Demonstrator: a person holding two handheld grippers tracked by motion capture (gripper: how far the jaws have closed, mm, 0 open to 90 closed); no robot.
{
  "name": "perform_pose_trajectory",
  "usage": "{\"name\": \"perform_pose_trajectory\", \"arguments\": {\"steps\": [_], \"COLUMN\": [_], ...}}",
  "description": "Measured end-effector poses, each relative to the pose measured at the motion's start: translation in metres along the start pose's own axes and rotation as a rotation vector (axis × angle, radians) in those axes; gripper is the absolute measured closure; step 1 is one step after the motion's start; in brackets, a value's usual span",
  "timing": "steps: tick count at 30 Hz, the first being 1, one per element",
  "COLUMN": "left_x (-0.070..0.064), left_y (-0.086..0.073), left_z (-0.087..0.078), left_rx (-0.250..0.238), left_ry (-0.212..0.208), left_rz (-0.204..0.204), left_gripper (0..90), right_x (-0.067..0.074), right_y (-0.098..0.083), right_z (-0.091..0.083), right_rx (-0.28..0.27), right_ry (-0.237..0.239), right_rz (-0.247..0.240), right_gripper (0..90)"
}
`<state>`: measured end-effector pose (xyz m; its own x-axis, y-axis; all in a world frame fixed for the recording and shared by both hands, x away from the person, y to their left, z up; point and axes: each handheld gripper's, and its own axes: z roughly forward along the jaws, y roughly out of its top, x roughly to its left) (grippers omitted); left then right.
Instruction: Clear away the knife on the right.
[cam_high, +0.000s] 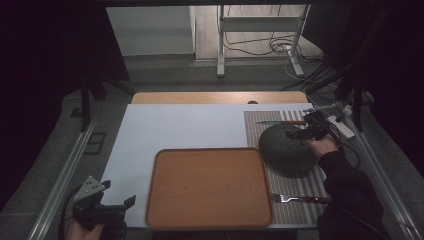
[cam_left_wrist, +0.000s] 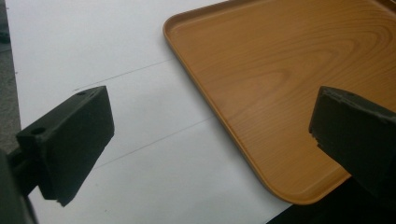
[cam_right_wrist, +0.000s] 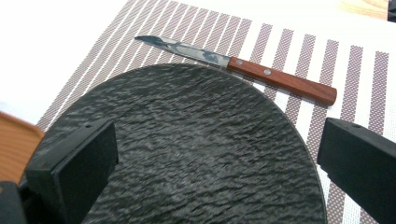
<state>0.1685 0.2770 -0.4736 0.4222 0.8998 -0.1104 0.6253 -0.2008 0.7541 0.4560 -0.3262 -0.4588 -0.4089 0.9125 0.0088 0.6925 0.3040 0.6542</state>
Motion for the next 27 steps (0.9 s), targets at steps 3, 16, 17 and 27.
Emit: {"name": "perform_pose_trajectory", "arguments": {"steps": [3,16,17,27], "left_x": [0.0,0.0,0.0,0.001], "left_y": [0.0,0.0,0.0,0.0], "left_z": [0.0,0.0,0.0,0.0], "left_rx": [0.0,0.0,-0.001,-0.001], "left_ry": [0.0,0.0,-0.001,-0.003], "left_rz": [0.0,-0.002,-0.004,-0.005], "left_gripper": [0.8,0.9,0.9,0.9], "right_x": [-0.003,-0.02,-0.021,-0.031], "right_y": [0.002,0.014,0.015,0.023], "right_z": [0.004,0.025,0.026,0.038], "right_rx": [0.008,0.035,0.033,0.033], "right_ry": [-0.004,-0.028,-0.028,-0.043], "right_rz": [0.007,0.034,0.036,0.04], "right_gripper": [0.0,0.0,0.0,4.5]}}
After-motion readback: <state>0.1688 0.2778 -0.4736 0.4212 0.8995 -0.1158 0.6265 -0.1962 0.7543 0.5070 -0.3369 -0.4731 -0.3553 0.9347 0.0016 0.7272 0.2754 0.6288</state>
